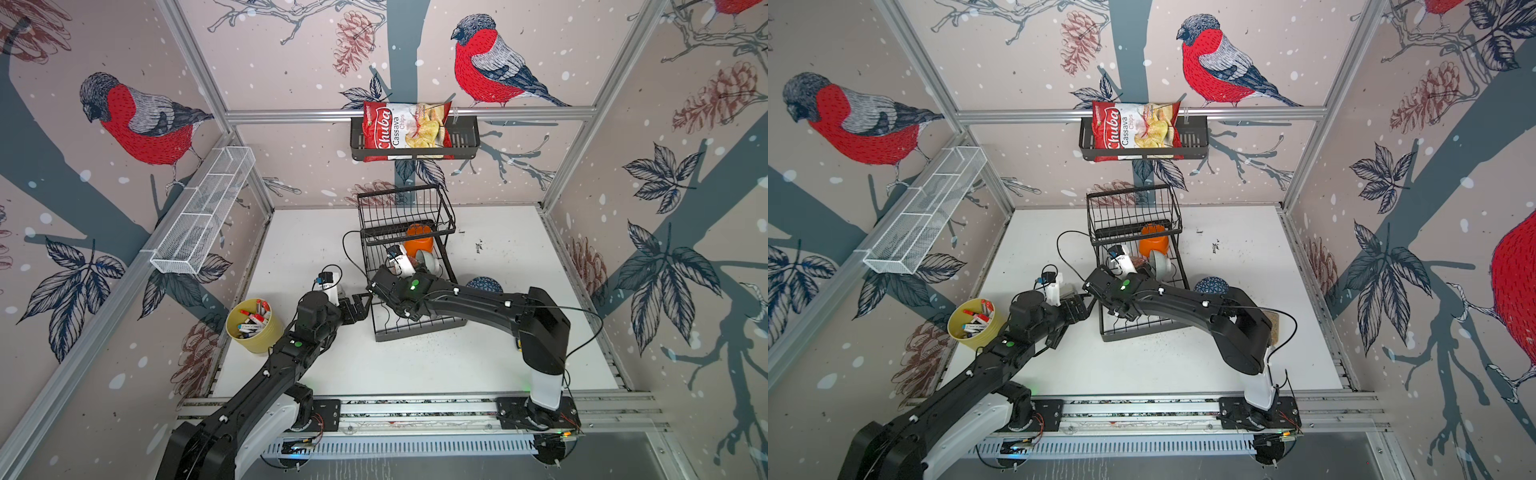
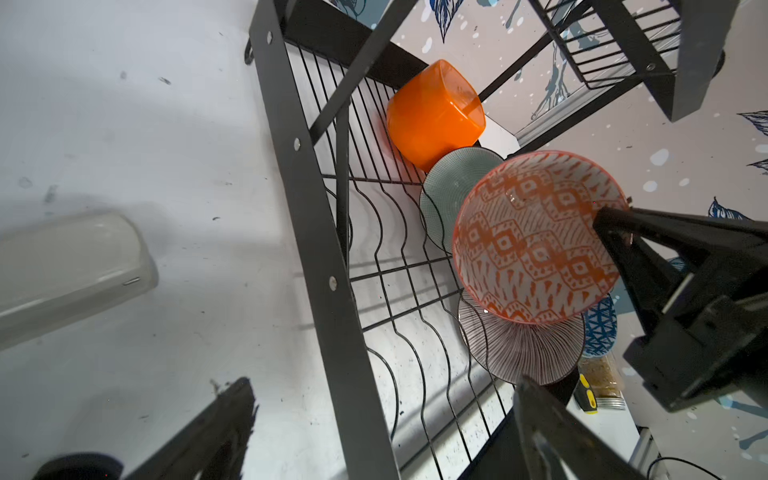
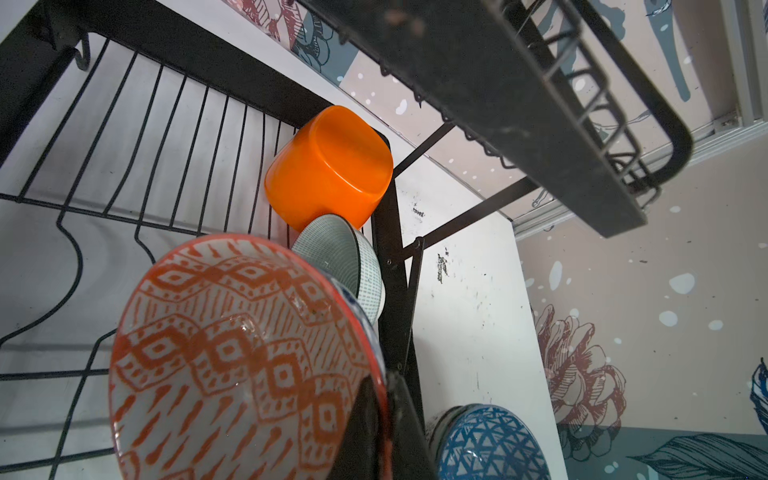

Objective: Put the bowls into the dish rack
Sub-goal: 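Lower the orange-patterned bowl into the rack slots beside the purple-striped bowl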

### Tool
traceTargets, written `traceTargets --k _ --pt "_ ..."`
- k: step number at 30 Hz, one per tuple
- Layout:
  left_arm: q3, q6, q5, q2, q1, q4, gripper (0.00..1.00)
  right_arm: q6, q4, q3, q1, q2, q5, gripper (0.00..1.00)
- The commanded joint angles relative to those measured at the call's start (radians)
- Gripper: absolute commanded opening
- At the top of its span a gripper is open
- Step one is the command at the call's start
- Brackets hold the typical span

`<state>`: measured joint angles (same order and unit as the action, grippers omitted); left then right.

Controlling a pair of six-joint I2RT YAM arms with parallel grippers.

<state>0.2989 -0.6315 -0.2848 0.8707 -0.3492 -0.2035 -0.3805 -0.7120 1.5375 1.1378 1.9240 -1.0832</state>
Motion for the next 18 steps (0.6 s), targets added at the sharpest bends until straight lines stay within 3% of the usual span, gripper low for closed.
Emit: traceTargets --k 1,18 --pt "-0.005 -0.013 -0.046 0.024 0.003 -0.073 0.96 0.062 0.074 0.01 -0.008 0.013 -0.069 0.0" --pt "-0.005 -0.01 -0.074 0.089 0.003 -0.074 0.96 0.167 0.152 0.059 -0.04 0.128 -0.129 0.0"
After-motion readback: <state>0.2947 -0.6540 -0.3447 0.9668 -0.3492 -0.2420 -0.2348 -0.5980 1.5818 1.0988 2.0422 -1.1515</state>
